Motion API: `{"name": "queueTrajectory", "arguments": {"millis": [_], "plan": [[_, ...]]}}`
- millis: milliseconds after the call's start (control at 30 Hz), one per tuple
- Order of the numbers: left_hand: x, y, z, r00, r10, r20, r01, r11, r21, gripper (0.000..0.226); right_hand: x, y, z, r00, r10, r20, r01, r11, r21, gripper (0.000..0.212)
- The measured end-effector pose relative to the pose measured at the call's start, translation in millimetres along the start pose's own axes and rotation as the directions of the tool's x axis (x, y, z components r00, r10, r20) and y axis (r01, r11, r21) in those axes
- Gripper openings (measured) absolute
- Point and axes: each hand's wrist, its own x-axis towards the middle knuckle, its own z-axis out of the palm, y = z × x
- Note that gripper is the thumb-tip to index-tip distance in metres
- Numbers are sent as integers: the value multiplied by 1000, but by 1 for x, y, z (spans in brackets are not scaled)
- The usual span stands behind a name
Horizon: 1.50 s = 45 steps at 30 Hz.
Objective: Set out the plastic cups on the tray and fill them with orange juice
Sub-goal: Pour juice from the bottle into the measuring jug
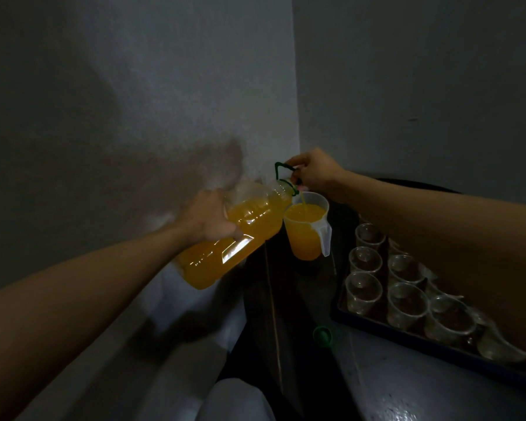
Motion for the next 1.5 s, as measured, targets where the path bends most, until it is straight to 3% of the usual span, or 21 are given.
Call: {"name": "queueTrajectory", "arguments": {"millis": [300, 433, 600, 800, 1000, 1067, 1200, 1333, 1500], "plan": [[-1, 1, 45, 989, -86, -120, 57, 972, -228, 83, -10, -10, -8, 984, -142, -105, 147, 988, 38, 36], [-4, 2, 74, 971, -169, -169, 111, 946, -305, 93, -14, -22, -3, 965, -230, -126, 240, 969, 64, 33], [-11, 8, 111, 950, -270, -155, 167, 862, -478, 97, -29, -26, 27, 940, -308, -143, 323, 942, 91, 32], [-23, 13, 158, 933, -300, -199, 125, 788, -602, 99, -51, -15, 48, 900, -417, -129, 419, 908, -13, 32], [-32, 24, 190, 929, -329, -170, 86, 640, -764, 104, -64, -3, 53, 869, -492, -57, 489, 870, -60, 28], [-27, 27, 195, 919, -354, -173, 94, 623, -777, 113, -67, -2, 58, 851, -524, -39, 520, 851, -74, 28], [-24, 28, 200, 917, -369, -155, 124, 632, -765, 101, -76, 2, 67, 806, -590, -49, 588, 807, -50, 29], [-29, 26, 208, 913, -354, -203, 60, 609, -791, 115, -81, 15, 84, 718, -694, -48, 674, 711, -199, 30], [-31, 28, 213, 903, -361, -234, 39, 610, -791, 119, -86, 32, 95, 676, -733, -78, 677, 659, -327, 38]]}}
